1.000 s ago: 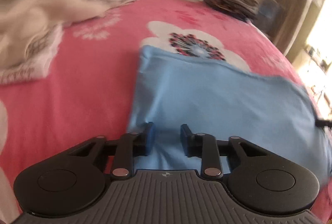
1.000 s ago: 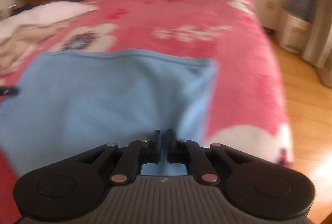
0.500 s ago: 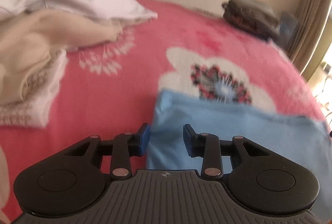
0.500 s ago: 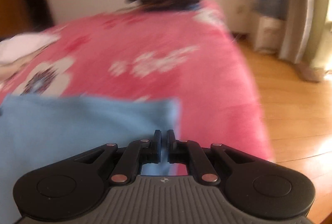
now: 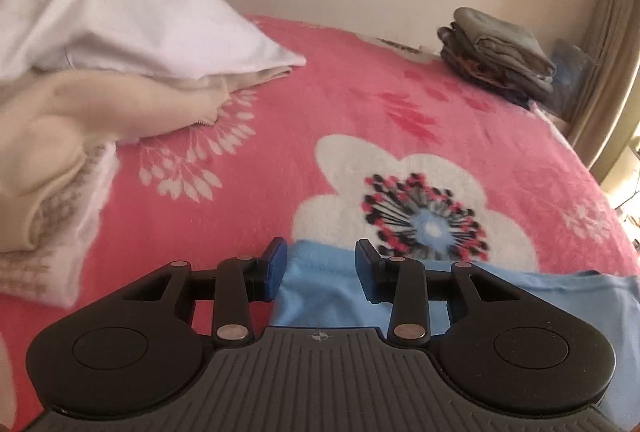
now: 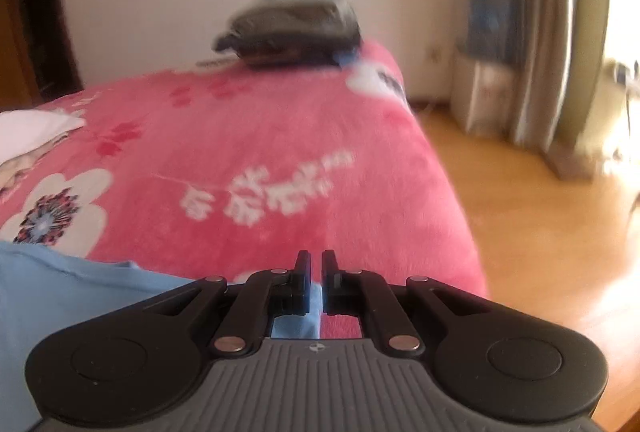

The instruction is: Fold clothes

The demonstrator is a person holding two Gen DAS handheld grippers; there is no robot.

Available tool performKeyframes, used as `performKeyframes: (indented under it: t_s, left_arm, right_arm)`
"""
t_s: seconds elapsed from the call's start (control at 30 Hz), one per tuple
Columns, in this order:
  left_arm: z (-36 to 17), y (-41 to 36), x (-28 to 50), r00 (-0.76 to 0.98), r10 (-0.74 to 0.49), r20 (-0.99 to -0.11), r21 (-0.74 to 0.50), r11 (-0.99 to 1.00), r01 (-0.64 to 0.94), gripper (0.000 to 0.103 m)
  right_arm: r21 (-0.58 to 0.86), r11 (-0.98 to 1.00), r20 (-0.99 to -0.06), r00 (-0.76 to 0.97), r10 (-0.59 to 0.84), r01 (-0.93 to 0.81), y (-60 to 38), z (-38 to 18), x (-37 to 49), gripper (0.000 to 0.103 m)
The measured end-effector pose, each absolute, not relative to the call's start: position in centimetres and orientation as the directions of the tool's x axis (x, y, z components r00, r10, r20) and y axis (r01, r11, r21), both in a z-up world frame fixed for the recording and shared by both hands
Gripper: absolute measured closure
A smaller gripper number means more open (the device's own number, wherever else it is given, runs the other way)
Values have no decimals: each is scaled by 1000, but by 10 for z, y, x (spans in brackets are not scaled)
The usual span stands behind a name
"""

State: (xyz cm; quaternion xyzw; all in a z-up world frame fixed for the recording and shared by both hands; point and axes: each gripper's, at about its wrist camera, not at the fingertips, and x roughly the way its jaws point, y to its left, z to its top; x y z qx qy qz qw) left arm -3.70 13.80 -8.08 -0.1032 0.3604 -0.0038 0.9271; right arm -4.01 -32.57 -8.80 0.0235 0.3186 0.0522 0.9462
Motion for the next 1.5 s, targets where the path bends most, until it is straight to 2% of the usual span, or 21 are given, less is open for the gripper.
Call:
performKeyframes:
  t_s: [0.23,0.27,0.3,0.33,0.37,0.4,0.47,0.53,0.63,0.73,0.9,1.2,1.5]
  left_arm:
    - [-58,79,-83,672,-237,-702,-228,968,103,40]
    - [-55,71,-90,662,-256,-705,-234,964,125,34]
    - [-54,66,-95,653,-274,-706,-243,960,140,31]
    - [-52,62,-100,645,-291,-706,-254,955,152,26]
    - [-50,58,-104,638,-306,-707,-262,951,166,22]
    - [-50,56,-106,636,-312,-706,-263,949,174,20]
    - [-47,53,-112,646,-301,-702,-256,952,166,11]
    - [-46,52,-116,652,-292,-700,-255,955,154,6]
    - [-44,52,-125,653,-290,-700,-260,955,144,4]
    - [-45,52,-131,634,-302,-712,-268,951,152,2]
    - [-51,48,-138,612,-287,-737,-248,957,149,1]
    - [-65,45,-139,554,-245,-796,-227,969,101,0]
    - [-73,46,-138,530,-179,-829,-183,982,44,0]
  right_arm:
    - [41,967,-423,873,244,-251,-289,-33,-96,95]
    - [26,956,-407,871,276,-291,-281,-27,-104,94]
    - [10,944,-391,868,307,-330,-273,-21,-112,88]
    - [16,934,-402,853,334,-358,-267,-20,-117,83]
    - [30,924,-420,834,358,-382,-262,-20,-121,72]
    - [44,913,-437,814,382,-405,-257,-20,-124,65]
    - [73,890,-470,771,429,-451,-247,-21,-132,64]
    - [104,863,-501,724,474,-494,-236,-21,-139,64]
    - [154,820,-542,647,537,-552,-221,-22,-150,64]
    - [297,831,-597,587,546,-471,-225,-35,-149,64]
    - [388,849,-692,494,526,-359,-225,-66,-158,64]
    - [400,890,-788,413,456,-219,-218,-96,-165,64]
    - [374,912,-814,411,409,-168,-223,-101,-167,64]
